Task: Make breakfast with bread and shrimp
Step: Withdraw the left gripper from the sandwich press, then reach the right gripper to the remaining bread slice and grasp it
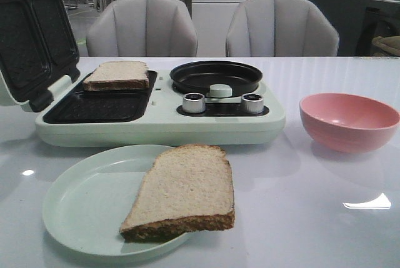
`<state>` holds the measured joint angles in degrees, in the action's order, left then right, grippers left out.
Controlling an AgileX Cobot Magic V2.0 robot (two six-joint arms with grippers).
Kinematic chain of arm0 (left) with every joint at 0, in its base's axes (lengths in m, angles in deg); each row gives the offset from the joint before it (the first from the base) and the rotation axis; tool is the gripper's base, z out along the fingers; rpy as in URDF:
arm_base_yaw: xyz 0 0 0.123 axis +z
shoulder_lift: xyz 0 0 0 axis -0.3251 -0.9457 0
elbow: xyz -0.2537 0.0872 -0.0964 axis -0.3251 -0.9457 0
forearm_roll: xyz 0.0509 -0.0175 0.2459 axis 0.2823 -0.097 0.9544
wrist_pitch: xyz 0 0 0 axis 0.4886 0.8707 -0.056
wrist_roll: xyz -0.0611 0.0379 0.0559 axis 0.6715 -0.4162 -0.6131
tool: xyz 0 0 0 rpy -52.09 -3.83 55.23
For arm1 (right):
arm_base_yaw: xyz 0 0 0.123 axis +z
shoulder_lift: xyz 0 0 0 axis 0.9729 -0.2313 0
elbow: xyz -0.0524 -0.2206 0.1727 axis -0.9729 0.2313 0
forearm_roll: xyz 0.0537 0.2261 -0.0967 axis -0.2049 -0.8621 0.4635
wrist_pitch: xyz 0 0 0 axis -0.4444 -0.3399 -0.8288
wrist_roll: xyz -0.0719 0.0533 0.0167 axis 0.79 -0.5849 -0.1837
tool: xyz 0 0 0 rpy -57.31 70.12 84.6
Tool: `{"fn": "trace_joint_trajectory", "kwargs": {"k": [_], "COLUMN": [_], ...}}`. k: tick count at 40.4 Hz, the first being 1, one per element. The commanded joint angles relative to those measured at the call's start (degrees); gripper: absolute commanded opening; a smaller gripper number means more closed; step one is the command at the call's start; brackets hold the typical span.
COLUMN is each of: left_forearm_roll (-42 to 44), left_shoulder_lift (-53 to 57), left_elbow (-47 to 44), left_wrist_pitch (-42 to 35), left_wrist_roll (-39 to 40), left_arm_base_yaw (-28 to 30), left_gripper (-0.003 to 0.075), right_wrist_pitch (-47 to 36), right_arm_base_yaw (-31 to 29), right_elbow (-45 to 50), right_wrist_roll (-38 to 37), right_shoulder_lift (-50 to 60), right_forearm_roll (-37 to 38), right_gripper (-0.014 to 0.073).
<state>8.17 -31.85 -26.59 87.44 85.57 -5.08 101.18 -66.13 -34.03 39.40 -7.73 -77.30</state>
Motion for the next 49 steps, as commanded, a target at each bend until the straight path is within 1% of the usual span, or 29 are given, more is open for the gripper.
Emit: {"fn": "trace_joint_trajectory", "kwargs": {"k": [1,8,13,18,22,25,31,35,40,43,49], "left_forearm_roll": [0.1,0.1,0.1,0.1,0.1,0.1,0.1,0.1,0.1,0.1,0.1], "left_shoulder_lift": [-0.7,-0.7,-0.7,-0.7,-0.7,-0.7,-0.7,-0.7,-0.7,-0.7,-0.7], "left_elbow": [1.7,1.7,1.7,1.7,1.7,1.7,1.7,1.7,1.7,1.7,1.7], "left_wrist_pitch": [-5.0,-5.0,-5.0,-5.0,-5.0,-5.0,-5.0,-5.0,-5.0,-5.0,-5.0], "left_wrist_roll": [0.6,0.6,0.6,0.6,0.6,0.6,0.6,0.6,0.6,0.6,0.6], "left_arm_base_yaw": [-0.5,-0.5,-0.5,-0.5,-0.5,-0.5,-0.5,-0.5,-0.5,-0.5,-0.5], "left_gripper": [0.0627,0.0627,0.0627,0.0627,0.0627,0.0627,0.0627,0.0627,0.0627,0.0627,0.0627], "right_wrist_pitch": [-3.0,-2.1,0.1,3.1,5.3,6.5,7.0,8.0,10.7,10.9,10.0], "right_arm_base_yaw": [0.2,0.5,1.0,1.6,1.6,1.6,1.6,1.6,1.9,2.8,5.7], "right_elbow": [-3.8,-6.7,-9.3,-12.4,-14.8,-16.1,-16.9,-16.9,-17.6,-18.1,-20.2], "right_wrist_roll": [0.2,0.2,0.4,3.0,8.4,14.5,28.4,37.1,45.2,48.4,49.7], "right_shoulder_lift": [-4.5,-13.2,-20.6,-28.7,-34.9,-38.9,-45.7,-49.7,-54.1,-56.3,-59.7], "right_forearm_roll": [-1.9,-9.4,-14.5,-20.0,-27.5,-34.0,-49.3,-57.5,-66.5,-69.4,-70.0], "right_gripper": [0.0486,0.0480,0.0480,0.0480,0.0480,0.0480,0.0480,0.0480,0.0480,0.0480,0.0480]}}
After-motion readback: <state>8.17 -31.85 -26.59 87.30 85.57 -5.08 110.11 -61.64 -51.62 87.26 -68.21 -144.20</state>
